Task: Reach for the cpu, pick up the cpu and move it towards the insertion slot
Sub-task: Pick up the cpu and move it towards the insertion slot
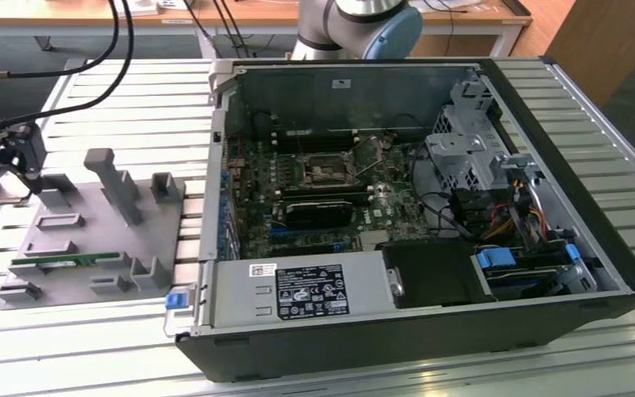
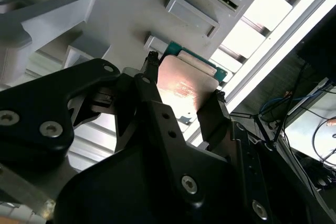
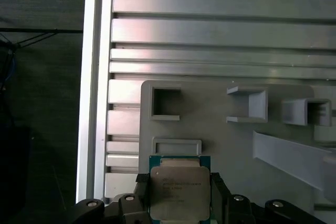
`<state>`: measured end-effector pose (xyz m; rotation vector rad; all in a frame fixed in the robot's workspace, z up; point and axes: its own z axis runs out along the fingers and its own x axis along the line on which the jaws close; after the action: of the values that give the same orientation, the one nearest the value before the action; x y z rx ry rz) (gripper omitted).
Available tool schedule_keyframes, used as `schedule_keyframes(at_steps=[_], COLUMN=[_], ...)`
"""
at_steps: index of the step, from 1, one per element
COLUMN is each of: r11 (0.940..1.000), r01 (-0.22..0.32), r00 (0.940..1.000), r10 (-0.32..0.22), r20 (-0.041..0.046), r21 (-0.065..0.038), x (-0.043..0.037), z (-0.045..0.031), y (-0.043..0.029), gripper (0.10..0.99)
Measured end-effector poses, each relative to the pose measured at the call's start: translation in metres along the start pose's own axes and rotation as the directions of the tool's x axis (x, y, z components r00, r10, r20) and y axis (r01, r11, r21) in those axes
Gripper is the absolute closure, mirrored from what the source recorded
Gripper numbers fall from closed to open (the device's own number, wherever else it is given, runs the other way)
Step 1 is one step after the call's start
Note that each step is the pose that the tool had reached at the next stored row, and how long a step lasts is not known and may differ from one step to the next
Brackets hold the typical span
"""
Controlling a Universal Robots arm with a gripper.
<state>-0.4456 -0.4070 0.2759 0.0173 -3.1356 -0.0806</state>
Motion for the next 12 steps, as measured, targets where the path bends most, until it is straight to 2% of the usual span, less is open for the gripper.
schedule_keyframes(at_steps=[12], r11=[1.0], r01=[0.0], r00=[1.0], r10=[0.0], r20=[0.0], r21=[0.001], x=[0.0001], z=[-0.0075], y=[0.0013], gripper=[0.541])
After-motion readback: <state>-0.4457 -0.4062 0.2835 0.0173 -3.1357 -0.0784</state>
